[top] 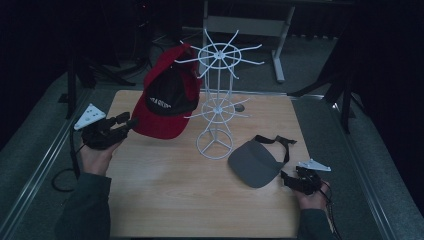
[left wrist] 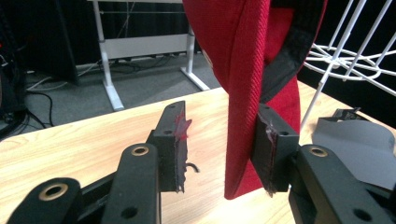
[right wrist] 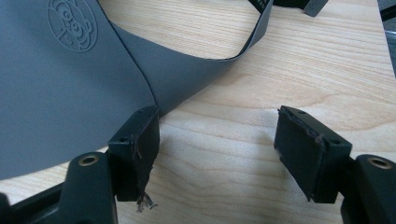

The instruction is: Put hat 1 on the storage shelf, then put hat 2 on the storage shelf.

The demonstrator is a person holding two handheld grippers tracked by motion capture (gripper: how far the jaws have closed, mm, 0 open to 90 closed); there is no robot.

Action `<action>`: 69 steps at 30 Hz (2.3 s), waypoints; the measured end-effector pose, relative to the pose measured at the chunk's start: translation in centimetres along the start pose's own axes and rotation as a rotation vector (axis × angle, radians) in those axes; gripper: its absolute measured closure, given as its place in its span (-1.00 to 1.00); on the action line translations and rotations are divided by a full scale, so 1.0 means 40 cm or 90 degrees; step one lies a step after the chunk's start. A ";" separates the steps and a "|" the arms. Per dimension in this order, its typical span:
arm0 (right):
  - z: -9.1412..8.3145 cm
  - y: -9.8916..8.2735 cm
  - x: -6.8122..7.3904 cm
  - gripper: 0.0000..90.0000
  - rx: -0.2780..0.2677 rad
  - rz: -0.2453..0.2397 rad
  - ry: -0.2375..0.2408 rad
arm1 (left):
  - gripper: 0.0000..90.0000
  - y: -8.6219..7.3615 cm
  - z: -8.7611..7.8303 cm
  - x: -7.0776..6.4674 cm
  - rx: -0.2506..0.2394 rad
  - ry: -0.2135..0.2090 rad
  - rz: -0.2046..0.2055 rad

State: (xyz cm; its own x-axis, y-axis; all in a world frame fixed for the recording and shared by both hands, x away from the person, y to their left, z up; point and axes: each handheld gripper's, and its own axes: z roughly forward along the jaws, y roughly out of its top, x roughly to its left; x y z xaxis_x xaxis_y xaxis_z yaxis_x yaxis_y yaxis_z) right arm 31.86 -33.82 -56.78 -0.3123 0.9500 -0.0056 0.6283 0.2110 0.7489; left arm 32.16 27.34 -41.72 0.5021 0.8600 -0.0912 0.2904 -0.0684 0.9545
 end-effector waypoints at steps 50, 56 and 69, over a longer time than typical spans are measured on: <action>0.072 0.247 -0.027 0.54 -0.019 -0.066 -0.015 | 0.27 -0.008 -0.010 0.021 0.000 0.007 -0.015; 0.106 0.271 -0.042 0.48 0.008 -0.085 -0.022 | 0.27 -0.010 -0.007 0.021 -0.001 0.005 -0.018; 0.161 0.297 -0.074 0.45 0.050 -0.087 -0.002 | 0.27 -0.011 -0.008 0.023 0.000 0.004 -0.020</action>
State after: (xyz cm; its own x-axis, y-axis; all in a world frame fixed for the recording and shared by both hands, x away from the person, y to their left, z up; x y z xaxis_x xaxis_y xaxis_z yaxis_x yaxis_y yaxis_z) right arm 44.82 -32.63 -52.14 -0.3966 0.9120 -0.1050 0.6341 0.3549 0.6870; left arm 32.23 28.30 -42.14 0.4872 0.8652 -0.1189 0.3054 -0.0412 0.9513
